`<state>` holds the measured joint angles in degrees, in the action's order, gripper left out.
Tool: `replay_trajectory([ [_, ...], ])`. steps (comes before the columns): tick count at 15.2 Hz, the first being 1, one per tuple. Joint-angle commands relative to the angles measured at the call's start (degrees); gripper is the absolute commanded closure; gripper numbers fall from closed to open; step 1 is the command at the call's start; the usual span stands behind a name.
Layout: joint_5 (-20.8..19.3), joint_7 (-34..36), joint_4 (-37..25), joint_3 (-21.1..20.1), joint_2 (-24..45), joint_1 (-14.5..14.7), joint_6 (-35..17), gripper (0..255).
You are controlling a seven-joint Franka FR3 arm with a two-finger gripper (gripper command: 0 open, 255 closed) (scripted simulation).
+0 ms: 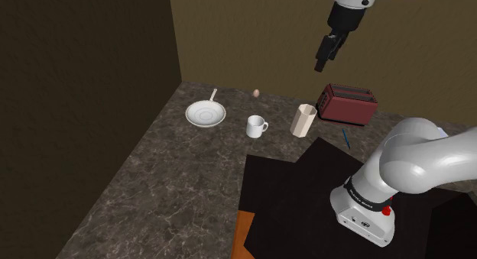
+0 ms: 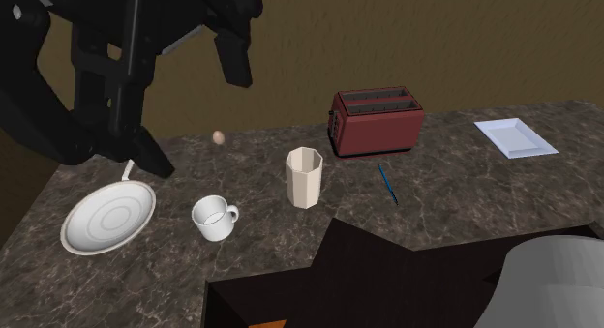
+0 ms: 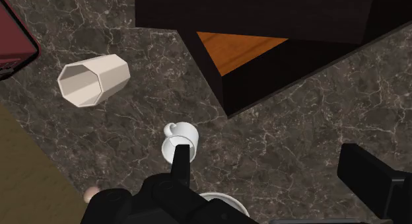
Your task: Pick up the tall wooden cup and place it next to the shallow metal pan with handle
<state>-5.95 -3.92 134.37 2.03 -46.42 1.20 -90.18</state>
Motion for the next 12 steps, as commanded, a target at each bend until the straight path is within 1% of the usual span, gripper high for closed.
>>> replay_trajectory([
  [1, 0.00, 0.00, 0.00, 0.00, 0.00, 0.00, 0.00, 0],
  [7, -3.25, -4.09, 8.59, 5.59, 0.81, -1.92, -10.23, 0],
  [12, -5.99, -7.56, 13.84, 10.66, 4.17, -3.75, -19.56, 0],
])
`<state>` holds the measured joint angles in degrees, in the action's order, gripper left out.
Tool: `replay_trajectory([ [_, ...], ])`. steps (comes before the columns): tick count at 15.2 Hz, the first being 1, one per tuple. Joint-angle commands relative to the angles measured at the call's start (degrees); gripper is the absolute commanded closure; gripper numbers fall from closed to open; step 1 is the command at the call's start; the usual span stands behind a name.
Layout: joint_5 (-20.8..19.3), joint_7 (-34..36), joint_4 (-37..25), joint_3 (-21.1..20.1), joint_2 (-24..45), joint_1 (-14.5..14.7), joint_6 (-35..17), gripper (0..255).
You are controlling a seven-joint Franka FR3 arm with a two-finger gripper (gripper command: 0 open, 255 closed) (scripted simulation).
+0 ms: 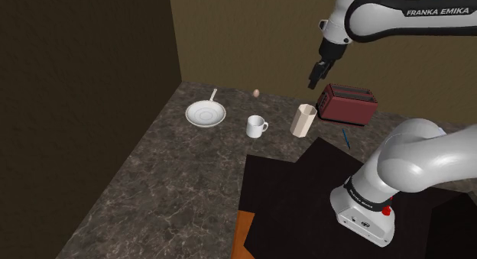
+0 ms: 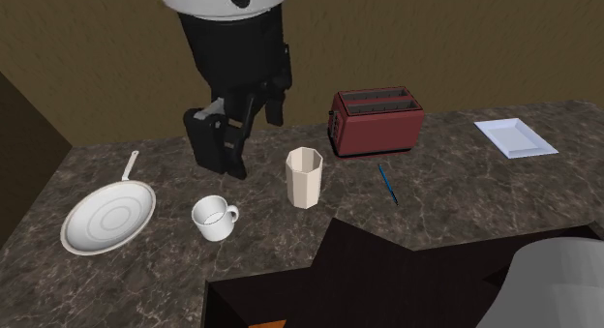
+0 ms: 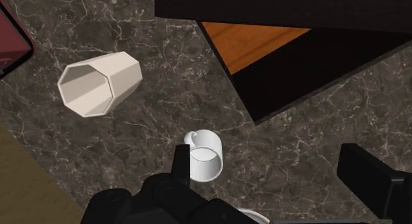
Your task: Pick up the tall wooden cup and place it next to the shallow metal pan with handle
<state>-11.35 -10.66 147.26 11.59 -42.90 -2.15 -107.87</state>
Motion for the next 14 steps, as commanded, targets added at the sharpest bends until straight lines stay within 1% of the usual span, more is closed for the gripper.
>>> replay_trajectory([
  [1, -1.11, -1.52, 1.76, 2.15, 1.65, -0.75, -3.83, 0],
  [5, -2.90, -4.47, 4.22, 6.54, 6.77, -1.94, -11.98, 0],
  [9, -3.79, -7.81, 5.29, 11.20, 13.66, -2.48, -20.48, 0],
  [12, -3.27, -10.90, 5.18, 14.88, 19.89, -2.22, -26.94, 0],
  [14, -1.98, -13.48, 4.67, 17.44, 24.51, -1.60, -31.18, 0],
])
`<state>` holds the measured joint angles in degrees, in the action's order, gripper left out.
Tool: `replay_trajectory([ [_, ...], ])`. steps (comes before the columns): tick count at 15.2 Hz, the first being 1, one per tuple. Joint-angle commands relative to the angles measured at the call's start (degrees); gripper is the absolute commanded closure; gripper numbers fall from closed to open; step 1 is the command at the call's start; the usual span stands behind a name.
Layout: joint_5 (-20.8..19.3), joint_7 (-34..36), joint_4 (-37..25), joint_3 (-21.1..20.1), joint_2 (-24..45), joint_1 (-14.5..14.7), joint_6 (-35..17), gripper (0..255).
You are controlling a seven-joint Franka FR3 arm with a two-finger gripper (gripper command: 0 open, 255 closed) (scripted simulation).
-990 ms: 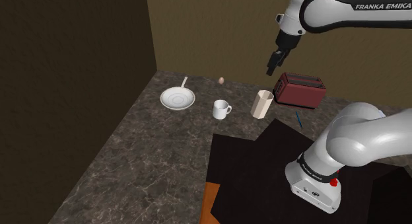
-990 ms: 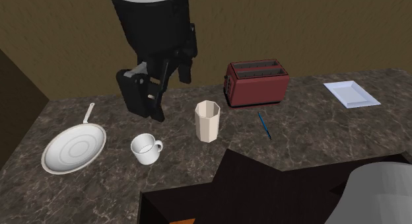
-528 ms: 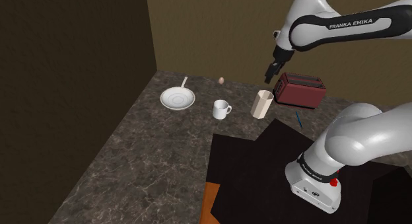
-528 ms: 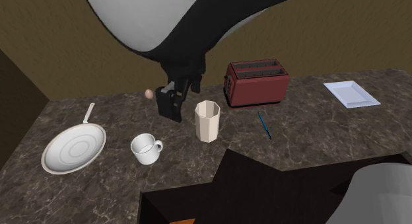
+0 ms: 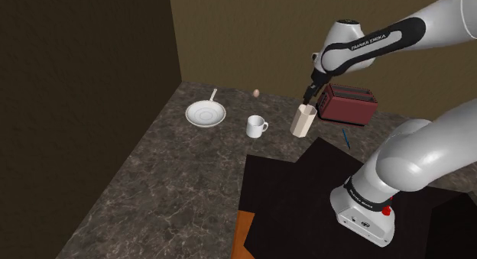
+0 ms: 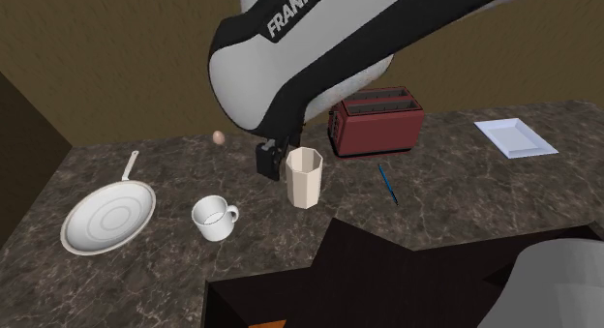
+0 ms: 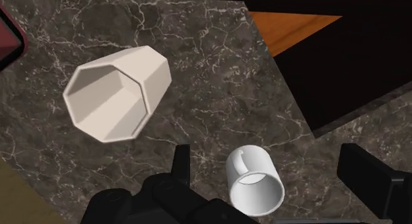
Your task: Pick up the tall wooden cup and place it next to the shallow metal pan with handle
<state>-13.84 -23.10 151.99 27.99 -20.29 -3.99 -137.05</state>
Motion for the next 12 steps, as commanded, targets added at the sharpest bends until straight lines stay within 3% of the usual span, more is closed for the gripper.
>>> replay_trajectory([
  [1, 1.56, -2.59, -0.43, 2.33, 4.34, 0.68, -4.09, 0],
  [5, 9.88, -11.38, -2.79, 7.21, 15.07, 3.24, -11.80, 0],
  [8, 21.81, -21.80, -5.67, 8.44, 24.14, 4.05, -16.07, 0],
  [12, 37.87, -35.62, -11.30, 3.13, 35.62, -1.50, -18.91, 0],
])
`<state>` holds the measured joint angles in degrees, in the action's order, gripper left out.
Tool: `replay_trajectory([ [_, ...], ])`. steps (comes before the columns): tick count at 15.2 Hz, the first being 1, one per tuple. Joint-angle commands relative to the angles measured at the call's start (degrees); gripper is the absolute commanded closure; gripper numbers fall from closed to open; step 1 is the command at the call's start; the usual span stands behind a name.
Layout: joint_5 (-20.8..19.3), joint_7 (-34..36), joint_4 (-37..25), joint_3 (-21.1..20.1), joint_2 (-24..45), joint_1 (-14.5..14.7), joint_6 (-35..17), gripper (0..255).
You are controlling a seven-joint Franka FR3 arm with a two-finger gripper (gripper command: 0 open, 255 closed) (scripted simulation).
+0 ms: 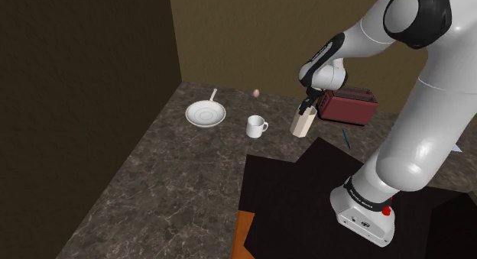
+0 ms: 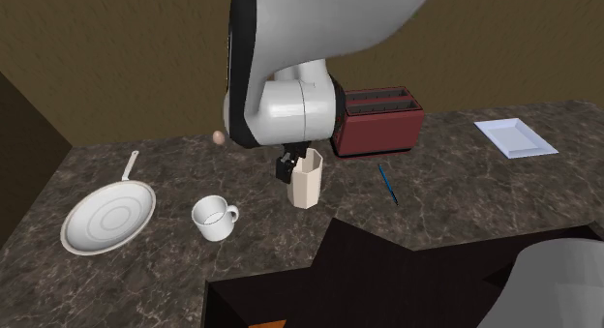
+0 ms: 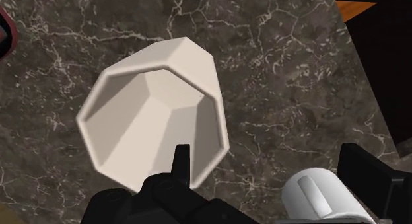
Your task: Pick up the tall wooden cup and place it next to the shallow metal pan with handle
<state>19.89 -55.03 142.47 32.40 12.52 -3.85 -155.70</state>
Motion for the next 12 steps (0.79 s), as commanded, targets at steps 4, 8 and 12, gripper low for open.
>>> replay_trajectory([
  [4, 10.26, -8.98, -4.96, -6.19, 8.53, -6.56, -2.06, 0],
  [8, 13.84, -11.67, -6.19, -9.31, 11.88, -8.92, -4.05, 0],
  [12, 15.12, -12.65, -6.73, -10.54, 13.19, -9.87, -4.82, 0],
])
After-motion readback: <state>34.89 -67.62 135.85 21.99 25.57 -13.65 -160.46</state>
